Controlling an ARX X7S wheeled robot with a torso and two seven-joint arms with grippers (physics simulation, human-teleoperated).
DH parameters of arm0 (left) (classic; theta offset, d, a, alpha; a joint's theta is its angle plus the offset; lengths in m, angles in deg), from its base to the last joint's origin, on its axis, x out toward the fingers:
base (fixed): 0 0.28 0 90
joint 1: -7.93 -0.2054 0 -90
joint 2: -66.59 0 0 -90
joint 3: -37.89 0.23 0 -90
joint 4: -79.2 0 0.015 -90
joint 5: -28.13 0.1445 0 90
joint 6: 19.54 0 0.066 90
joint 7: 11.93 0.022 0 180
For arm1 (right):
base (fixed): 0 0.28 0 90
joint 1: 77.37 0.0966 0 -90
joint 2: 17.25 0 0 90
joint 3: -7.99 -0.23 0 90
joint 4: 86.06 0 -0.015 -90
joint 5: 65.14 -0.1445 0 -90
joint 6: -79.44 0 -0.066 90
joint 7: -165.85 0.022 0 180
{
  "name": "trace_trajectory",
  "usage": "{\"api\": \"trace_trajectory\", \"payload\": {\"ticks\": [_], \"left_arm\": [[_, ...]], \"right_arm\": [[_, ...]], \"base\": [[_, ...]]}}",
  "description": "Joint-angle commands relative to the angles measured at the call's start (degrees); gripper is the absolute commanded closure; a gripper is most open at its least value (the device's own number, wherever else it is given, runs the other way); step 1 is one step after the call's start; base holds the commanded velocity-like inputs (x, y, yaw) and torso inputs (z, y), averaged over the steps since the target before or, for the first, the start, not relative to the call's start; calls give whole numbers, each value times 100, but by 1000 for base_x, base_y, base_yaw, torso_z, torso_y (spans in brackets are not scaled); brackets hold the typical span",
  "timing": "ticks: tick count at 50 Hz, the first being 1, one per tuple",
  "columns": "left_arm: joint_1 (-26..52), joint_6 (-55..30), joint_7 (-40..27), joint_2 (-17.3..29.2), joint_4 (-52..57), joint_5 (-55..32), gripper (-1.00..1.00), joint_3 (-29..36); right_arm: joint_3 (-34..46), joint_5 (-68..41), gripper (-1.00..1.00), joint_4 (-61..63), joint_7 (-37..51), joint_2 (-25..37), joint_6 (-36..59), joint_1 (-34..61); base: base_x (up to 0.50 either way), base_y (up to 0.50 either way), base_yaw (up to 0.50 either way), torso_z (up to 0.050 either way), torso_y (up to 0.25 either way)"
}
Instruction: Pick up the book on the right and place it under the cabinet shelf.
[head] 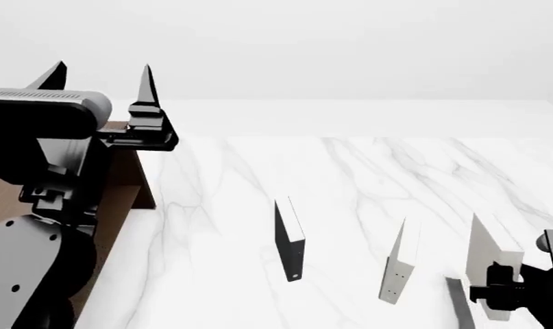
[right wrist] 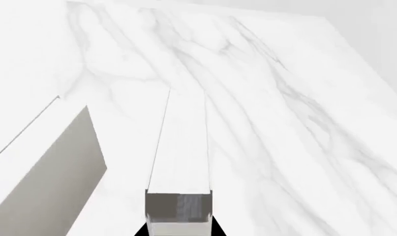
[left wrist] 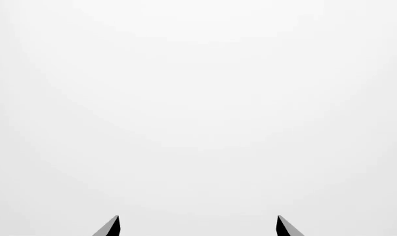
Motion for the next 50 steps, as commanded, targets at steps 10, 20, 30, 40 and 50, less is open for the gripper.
{"api": "trace_trajectory", "payload": {"ticks": [10, 20, 30, 40, 50], "left_arm": [[287, -220, -78, 150, 183, -173, -100, -166], [501, -421, -131, 273, 378, -344, -100, -362], [407, -239, -94, 336, 260, -218, -100, -317], [607, -323, -128, 394, 275, -287, -100, -390], [825, -380, -144, 426, 235, -298, -100, -338]], "right_arm": [[-1106, -1139, 100, 2012, 903, 849, 723, 467], [-219, -2111, 100, 2663, 1574, 1181, 1323, 2555], [519, -2691, 100, 3042, 1987, 820, 1654, 4551], [721, -2375, 100, 3187, 1562, -214, 1068, 4819], [974, -1464, 100, 2969, 688, -1372, 99, 3876]], "base": [[0, 0, 0, 0, 1], [0, 0, 0, 0, 1], [0, 0, 0, 0, 1], [0, 0, 0, 0, 1], [0, 0, 0, 0, 1]]}}
